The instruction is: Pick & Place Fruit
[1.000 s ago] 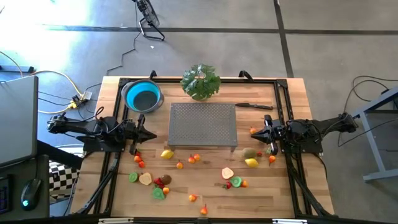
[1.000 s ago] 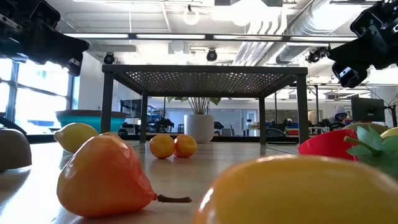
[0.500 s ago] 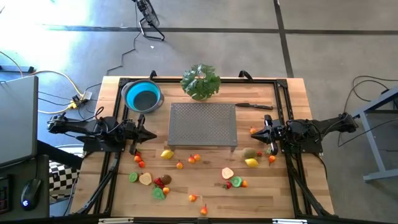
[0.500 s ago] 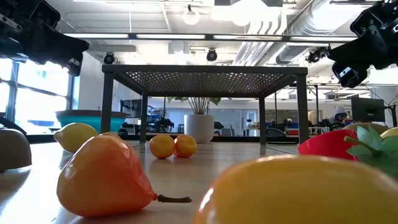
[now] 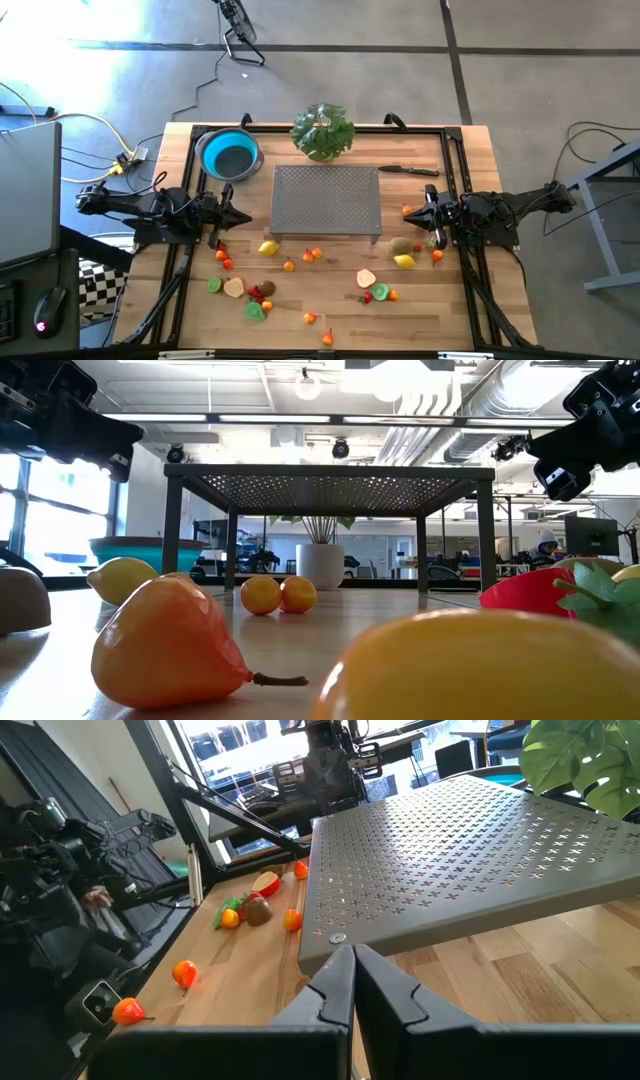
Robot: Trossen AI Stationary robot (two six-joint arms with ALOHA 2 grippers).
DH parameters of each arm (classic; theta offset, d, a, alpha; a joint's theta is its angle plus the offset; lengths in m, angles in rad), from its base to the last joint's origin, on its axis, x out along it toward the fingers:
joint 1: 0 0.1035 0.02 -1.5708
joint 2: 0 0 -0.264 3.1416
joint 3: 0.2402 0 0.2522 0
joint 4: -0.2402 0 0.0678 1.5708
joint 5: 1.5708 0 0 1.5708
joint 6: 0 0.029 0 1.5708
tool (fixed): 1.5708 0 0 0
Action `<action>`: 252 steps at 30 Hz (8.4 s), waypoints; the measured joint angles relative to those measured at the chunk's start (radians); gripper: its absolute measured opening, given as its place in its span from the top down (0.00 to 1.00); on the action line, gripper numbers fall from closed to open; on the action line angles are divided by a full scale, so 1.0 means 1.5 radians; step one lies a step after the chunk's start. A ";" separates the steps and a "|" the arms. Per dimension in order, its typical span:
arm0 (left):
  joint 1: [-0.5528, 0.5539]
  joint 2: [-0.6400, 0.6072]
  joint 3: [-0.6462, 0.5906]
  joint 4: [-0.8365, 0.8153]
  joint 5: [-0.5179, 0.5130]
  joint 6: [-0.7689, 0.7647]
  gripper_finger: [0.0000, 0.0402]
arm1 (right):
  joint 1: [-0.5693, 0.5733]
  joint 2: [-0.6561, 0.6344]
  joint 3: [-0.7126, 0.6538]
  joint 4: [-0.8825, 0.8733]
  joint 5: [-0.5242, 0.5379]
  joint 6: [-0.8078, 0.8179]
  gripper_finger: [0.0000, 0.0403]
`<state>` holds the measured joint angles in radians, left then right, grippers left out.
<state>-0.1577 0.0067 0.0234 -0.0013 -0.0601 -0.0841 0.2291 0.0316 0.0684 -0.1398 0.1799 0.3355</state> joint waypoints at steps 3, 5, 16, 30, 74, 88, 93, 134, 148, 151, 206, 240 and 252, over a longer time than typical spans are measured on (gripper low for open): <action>0.000 0.000 0.000 0.000 0.000 0.000 1.00 | 0.000 0.000 0.000 0.000 0.000 0.000 0.99; 0.000 0.000 0.000 0.000 0.000 0.000 1.00 | 0.000 0.000 0.000 0.000 0.000 0.000 0.99; 0.000 0.000 0.000 0.000 0.000 0.000 1.00 | 0.000 0.000 0.000 0.000 0.000 0.000 0.99; 0.000 0.000 0.000 0.000 0.000 0.000 1.00 | 0.000 0.000 0.000 0.000 0.000 0.000 0.99; 0.000 0.000 0.000 0.000 0.000 0.000 1.00 | 0.000 0.000 0.000 0.000 0.000 0.000 0.99; 0.000 0.000 0.000 0.000 0.000 0.000 1.00 | 0.000 0.000 0.000 0.000 0.000 0.000 0.99; 0.000 0.000 0.000 0.000 0.000 0.000 1.00 | 0.000 0.000 0.000 0.000 0.000 0.000 0.99; 0.000 0.000 0.000 0.000 0.000 0.000 1.00 | 0.000 0.000 0.000 0.000 0.000 0.000 0.99; 0.000 0.000 0.000 0.000 0.000 0.000 1.00 | 0.000 0.000 0.000 0.001 0.000 0.000 0.99; 0.000 0.000 0.000 0.000 0.000 0.000 1.00 | 0.000 0.000 0.000 0.001 0.000 0.000 0.99; 0.000 0.000 0.024 -0.005 -0.011 0.078 1.00 | 0.000 0.000 0.000 0.000 -0.012 0.000 0.99; 0.000 0.000 0.027 0.002 -0.079 0.094 1.00 | 0.000 0.075 0.020 0.130 0.251 -0.011 0.99; 0.000 0.000 0.028 0.002 -0.090 0.093 1.00 | 0.000 0.266 0.222 -0.086 0.269 0.080 0.99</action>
<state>-0.1574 0.0071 0.0650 0.0021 -0.1947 0.0556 0.2291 0.4306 0.4008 -0.2685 0.5829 0.4558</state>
